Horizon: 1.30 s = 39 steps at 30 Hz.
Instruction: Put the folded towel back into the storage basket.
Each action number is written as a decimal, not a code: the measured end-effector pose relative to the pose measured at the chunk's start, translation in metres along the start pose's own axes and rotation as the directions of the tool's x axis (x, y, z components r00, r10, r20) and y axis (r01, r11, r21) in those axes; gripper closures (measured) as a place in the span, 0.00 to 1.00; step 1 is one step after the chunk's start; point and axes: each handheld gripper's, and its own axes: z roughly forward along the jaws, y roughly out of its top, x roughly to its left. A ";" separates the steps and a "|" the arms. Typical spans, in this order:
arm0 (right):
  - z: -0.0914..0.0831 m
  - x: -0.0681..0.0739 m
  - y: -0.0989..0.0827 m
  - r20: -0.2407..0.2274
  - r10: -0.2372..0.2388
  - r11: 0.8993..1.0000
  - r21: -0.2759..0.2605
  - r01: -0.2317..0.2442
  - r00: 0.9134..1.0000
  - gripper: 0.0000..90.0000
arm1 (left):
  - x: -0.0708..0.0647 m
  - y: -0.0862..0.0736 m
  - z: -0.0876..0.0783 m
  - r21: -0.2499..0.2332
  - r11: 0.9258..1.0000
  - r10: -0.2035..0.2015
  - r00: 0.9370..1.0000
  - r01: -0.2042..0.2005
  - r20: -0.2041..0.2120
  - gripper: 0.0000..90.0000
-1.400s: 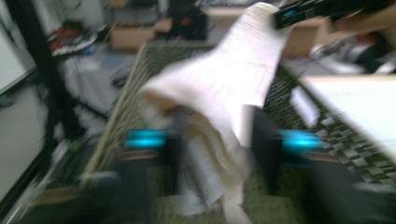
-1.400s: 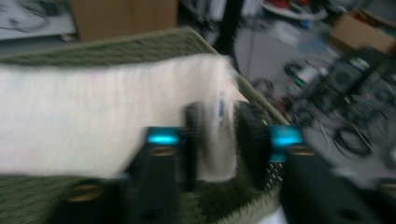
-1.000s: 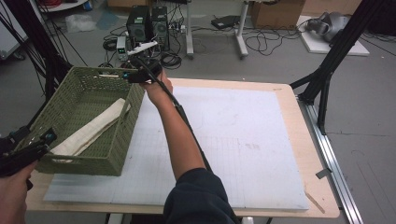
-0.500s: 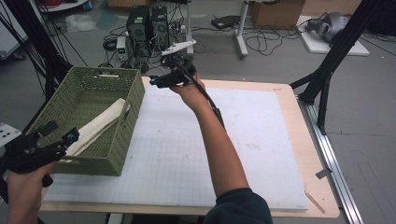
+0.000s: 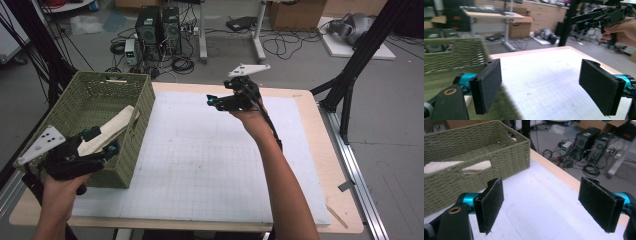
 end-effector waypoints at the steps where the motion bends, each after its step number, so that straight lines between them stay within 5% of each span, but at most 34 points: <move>1: -0.007 -0.001 -0.004 0.010 0.002 1.000 -0.001 -0.002 1.000 0.21 | -0.003 0.000 0.003 -0.001 1.000 0.001 1.000 -0.001 0.016 0.21; 8: -0.055 -0.008 -0.036 0.051 -0.002 1.000 -0.020 0.003 0.999 0.21 | -0.027 0.000 0.027 0.010 0.999 0.040 0.991 -0.041 0.127 0.21; 20: -0.110 -0.015 -0.094 0.131 0.066 0.997 -0.037 -0.062 0.989 0.20 | -0.054 -0.009 0.073 0.023 0.999 0.035 0.974 -0.041 0.225 0.21; 32: -0.145 -0.002 -0.150 0.216 0.108 0.993 -0.075 -0.094 0.970 0.20 | -0.073 -0.032 0.114 0.042 0.997 0.057 0.955 -0.072 0.291 0.21; 39: -0.162 0.002 -0.172 0.258 0.139 0.986 -0.122 -0.110 0.956 0.20 | -0.076 -0.051 0.132 0.073 0.993 0.063 0.953 -0.089 0.297 0.21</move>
